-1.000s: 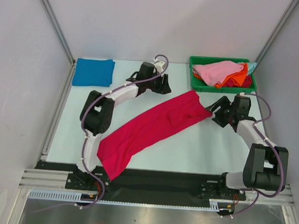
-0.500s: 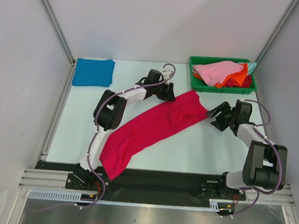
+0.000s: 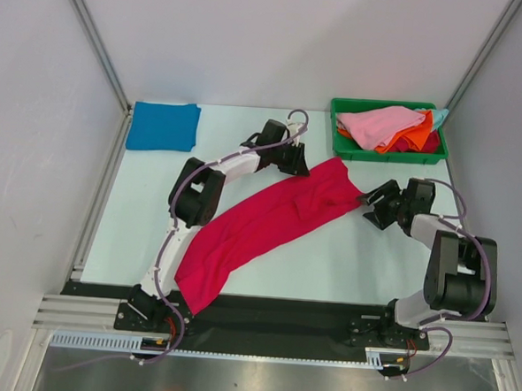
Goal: Fold and stack the t-shirts
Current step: Fold the tshirt
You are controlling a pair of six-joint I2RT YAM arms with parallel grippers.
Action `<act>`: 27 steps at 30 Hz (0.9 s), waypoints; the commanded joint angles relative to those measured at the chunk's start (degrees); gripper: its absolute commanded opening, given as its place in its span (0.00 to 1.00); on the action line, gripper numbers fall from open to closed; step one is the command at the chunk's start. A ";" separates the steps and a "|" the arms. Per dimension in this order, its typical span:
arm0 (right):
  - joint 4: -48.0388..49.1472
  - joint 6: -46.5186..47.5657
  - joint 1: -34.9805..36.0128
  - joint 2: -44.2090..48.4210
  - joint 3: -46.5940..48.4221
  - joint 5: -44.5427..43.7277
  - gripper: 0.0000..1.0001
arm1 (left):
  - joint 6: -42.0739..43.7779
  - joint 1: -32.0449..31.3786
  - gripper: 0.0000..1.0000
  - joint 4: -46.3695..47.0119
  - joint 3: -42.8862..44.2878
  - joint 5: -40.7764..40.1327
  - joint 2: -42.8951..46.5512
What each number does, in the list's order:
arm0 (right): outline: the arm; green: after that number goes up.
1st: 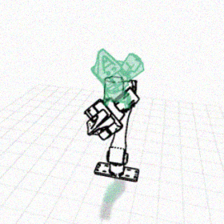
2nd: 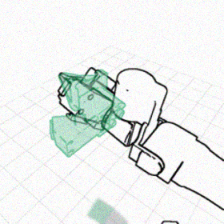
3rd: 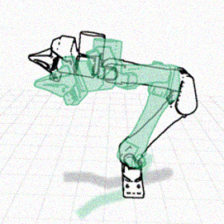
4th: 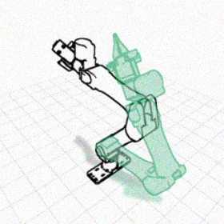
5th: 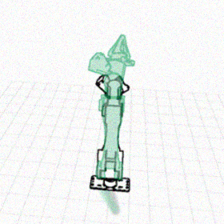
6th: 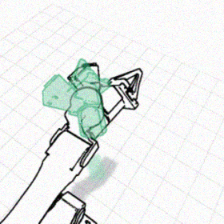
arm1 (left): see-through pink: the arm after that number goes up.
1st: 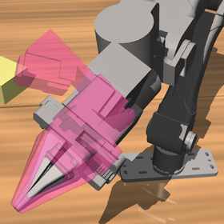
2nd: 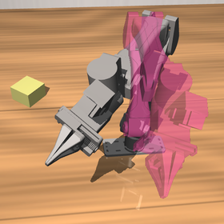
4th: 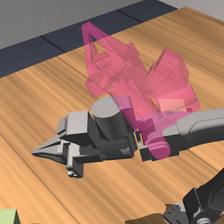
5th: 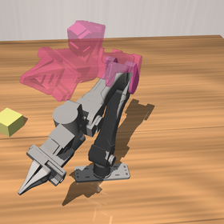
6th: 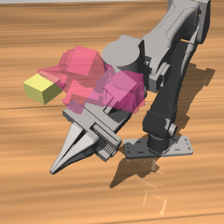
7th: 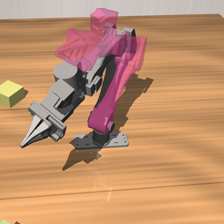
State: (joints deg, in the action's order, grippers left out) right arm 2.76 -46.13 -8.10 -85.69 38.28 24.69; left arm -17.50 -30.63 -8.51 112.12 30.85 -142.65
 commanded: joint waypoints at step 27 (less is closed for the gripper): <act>5.67 0.24 7.57 -13.97 7.41 -4.83 0.21 | -8.43 5.49 0.00 7.37 -6.73 -1.76 4.48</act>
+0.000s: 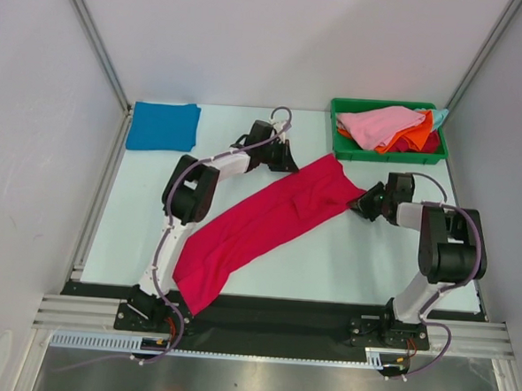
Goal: Fold and stack the t-shirts
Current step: Fold the tshirt
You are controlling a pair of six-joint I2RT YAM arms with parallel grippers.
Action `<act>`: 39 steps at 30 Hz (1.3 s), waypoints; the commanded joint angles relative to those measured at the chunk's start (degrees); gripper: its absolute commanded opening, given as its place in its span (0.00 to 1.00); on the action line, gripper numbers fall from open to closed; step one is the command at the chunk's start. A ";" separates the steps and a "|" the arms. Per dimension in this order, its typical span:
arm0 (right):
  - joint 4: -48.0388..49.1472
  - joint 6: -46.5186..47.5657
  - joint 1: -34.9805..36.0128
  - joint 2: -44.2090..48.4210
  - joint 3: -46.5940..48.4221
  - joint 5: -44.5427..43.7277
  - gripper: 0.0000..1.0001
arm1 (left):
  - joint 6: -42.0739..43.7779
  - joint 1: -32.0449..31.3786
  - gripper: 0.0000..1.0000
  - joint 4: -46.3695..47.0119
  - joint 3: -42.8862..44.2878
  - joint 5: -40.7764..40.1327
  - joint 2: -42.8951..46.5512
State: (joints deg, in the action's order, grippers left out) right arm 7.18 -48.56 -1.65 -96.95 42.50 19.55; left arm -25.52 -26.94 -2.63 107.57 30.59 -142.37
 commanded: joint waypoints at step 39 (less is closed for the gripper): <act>-10.78 6.64 13.95 -60.90 91.27 2.16 0.04 | -16.67 19.20 0.00 14.41 2.02 0.53 -1.78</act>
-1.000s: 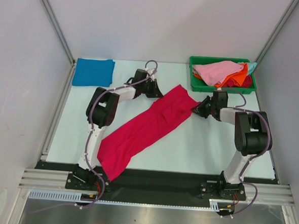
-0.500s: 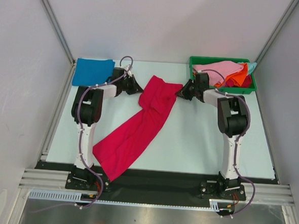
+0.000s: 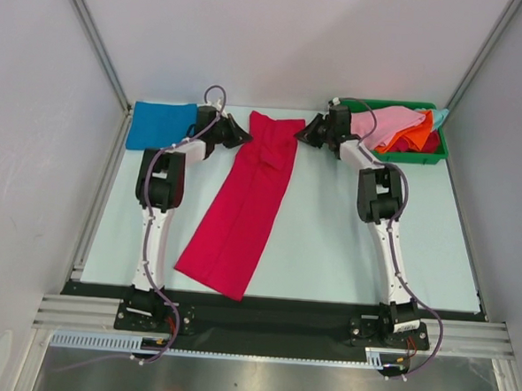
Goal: Fold and stack the t-shirts
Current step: Fold the tshirt
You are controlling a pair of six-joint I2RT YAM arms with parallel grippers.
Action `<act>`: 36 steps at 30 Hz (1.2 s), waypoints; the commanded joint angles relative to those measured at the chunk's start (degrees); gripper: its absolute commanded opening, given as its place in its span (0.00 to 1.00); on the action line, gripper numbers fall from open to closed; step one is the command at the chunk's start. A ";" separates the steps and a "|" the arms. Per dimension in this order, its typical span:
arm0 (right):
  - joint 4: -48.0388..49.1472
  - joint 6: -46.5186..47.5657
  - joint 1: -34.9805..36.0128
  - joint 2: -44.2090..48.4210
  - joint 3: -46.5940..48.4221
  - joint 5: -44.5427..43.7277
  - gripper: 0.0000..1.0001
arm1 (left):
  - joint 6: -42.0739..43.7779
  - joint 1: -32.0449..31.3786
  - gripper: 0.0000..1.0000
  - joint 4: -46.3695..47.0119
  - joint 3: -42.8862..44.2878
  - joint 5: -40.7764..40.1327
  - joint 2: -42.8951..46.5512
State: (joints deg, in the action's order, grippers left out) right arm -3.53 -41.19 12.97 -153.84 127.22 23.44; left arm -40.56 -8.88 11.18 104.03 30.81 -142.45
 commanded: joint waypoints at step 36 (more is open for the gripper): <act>-15.55 -6.93 25.24 74.64 -74.37 5.21 0.80 | 5.31 -10.45 0.53 -63.11 -52.00 -23.60 107.19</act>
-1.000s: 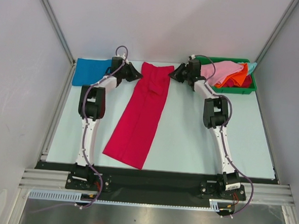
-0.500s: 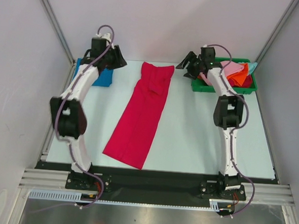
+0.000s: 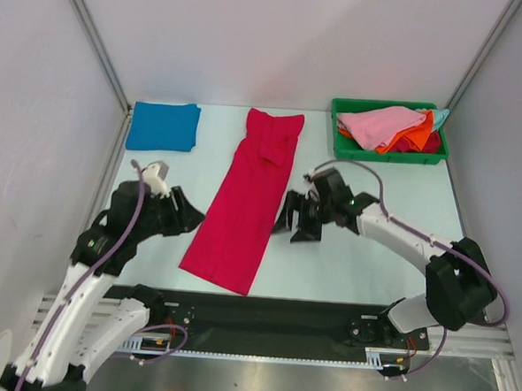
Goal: Fold and stack the t-shirts
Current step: Fold the tshirt
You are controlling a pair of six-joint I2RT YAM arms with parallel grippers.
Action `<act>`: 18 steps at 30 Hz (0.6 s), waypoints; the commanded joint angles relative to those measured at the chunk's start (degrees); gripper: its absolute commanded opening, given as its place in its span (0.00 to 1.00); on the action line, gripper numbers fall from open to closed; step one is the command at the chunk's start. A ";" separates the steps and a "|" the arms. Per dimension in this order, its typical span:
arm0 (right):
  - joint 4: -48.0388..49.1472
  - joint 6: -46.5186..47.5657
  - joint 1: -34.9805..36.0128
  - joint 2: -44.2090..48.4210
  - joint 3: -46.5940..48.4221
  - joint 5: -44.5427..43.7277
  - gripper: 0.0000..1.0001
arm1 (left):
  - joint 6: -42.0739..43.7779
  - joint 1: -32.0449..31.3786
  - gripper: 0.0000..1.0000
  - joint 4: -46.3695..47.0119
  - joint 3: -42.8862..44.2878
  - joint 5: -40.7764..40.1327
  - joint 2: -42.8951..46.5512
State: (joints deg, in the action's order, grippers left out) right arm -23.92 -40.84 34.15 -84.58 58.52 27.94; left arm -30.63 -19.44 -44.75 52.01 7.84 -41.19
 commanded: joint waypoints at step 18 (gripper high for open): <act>19.35 -27.19 30.89 -5.07 -11.59 -15.37 0.58 | -0.22 0.11 0.52 -13.17 -1.38 5.35 11.30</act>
State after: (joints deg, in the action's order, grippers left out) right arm -6.94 -64.66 64.86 -88.25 44.56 17.10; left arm -32.45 -19.42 -57.82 50.98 12.84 -30.98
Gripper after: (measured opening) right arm 0.610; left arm 0.524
